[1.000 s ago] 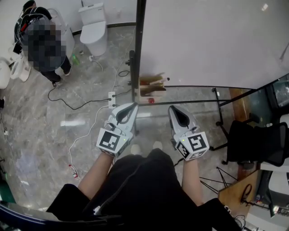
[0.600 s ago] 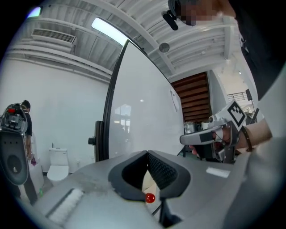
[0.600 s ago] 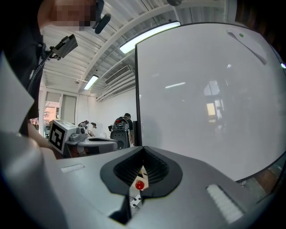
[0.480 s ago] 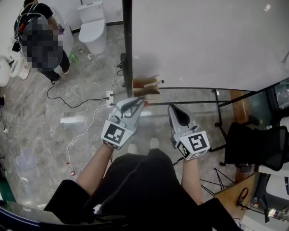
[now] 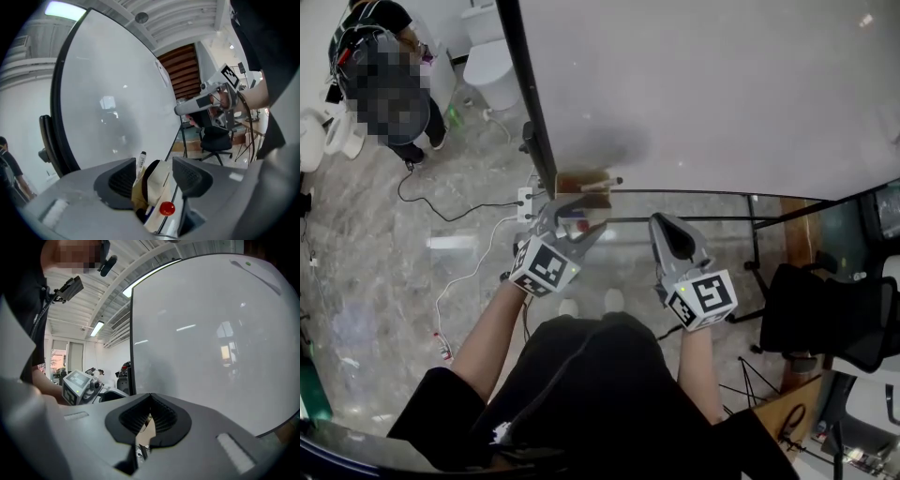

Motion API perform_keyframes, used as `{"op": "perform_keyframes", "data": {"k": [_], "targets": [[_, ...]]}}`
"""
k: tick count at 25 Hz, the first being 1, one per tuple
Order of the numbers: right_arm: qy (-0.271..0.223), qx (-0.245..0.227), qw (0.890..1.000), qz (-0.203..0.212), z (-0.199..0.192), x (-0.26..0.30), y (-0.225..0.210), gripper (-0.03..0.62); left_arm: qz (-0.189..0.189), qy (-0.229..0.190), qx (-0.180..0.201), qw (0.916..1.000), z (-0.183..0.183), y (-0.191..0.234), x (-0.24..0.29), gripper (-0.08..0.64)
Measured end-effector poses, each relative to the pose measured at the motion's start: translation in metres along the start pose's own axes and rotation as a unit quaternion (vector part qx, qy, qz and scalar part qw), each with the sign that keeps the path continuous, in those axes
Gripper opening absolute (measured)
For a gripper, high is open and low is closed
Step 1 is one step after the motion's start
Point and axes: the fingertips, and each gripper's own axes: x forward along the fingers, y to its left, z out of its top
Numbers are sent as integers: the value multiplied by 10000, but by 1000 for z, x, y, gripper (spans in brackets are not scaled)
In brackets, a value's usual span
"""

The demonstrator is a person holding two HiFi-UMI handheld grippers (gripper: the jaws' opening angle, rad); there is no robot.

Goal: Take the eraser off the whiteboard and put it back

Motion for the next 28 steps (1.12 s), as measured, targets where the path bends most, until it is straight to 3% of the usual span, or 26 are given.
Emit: {"op": "perform_keyframes", "data": {"k": [6, 23, 28], "targets": [[14, 30, 10000, 93, 3, 4, -19, 9, -230, 629, 622, 9958, -10, -1, 20, 256], [-70, 94, 9999, 115, 2, -7, -39, 9, -865, 1748, 1152, 9740, -39, -10, 46, 250], [-87, 121, 9998, 96, 2, -8, -41, 9, -912, 1851, 1216, 9709, -40, -9, 49, 201]]}}
